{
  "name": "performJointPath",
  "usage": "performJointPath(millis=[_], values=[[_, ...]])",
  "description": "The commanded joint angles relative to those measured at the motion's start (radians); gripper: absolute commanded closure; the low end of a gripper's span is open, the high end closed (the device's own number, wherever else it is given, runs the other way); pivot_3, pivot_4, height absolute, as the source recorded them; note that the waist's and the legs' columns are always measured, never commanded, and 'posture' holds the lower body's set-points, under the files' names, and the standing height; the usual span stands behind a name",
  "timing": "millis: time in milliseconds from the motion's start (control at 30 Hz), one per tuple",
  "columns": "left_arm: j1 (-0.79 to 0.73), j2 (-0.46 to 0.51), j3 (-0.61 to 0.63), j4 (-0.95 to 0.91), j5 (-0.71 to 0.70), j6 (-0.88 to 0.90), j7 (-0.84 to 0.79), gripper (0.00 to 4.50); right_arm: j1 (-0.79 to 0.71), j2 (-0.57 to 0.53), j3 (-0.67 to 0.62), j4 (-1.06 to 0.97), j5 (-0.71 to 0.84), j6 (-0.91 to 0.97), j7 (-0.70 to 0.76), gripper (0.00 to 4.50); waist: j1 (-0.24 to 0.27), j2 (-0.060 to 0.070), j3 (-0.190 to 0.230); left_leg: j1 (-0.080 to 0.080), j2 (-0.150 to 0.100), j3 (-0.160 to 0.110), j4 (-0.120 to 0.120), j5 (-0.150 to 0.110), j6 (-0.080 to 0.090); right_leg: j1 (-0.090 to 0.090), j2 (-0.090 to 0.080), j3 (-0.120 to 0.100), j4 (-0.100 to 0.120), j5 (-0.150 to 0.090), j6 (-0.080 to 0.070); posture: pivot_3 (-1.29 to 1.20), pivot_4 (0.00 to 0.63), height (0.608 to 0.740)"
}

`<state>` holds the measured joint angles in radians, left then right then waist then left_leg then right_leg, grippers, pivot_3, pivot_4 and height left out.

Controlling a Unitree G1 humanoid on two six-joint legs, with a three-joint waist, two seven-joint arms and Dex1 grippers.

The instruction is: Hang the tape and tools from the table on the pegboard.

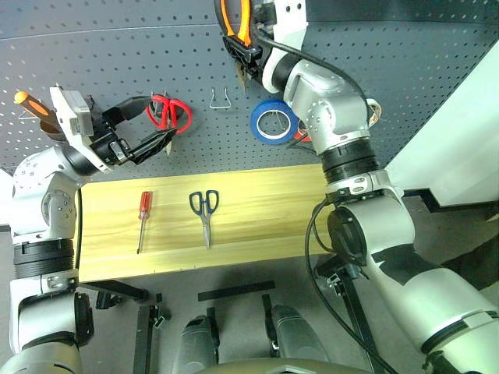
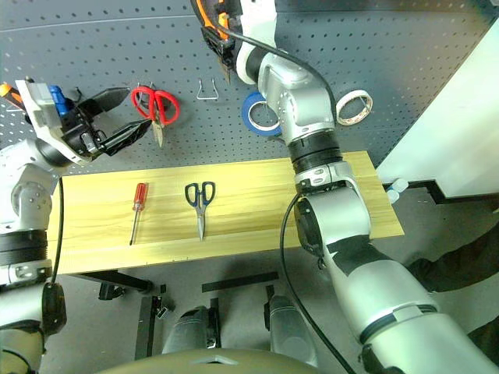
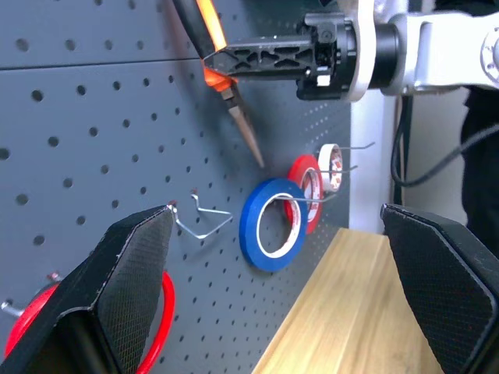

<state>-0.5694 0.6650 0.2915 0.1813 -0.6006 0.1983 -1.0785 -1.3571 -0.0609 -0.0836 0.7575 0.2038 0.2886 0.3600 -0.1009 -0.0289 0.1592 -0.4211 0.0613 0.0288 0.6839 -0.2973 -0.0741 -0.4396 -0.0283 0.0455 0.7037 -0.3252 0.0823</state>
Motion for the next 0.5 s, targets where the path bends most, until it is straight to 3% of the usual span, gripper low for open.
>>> performJointPath(millis=[33,500], values=[[-0.005,0.018,0.029,-0.041,-0.013,0.007,0.016,0.0,-0.072,0.028,0.005,0.048,-0.016,-0.102,-0.004,2.43,0.001,0.0,0.0,0.001,0.0,0.0,0.0,0.0,0.0,0.0,0.0,0.0,0.0,0.0,0.0,0.09,0.063,0.74],[0.033,0.03,0.047,-0.07,-0.007,0.001,0.043,0.0,-0.097,0.066,0.04,0.279,-0.114,-0.282,-0.029,2.43,0.004,-0.001,-0.004,0.001,0.0,-0.001,0.0,0.0,0.0,0.0,0.0,0.001,0.004,0.0,0.0,0.11,0.072,0.74]])
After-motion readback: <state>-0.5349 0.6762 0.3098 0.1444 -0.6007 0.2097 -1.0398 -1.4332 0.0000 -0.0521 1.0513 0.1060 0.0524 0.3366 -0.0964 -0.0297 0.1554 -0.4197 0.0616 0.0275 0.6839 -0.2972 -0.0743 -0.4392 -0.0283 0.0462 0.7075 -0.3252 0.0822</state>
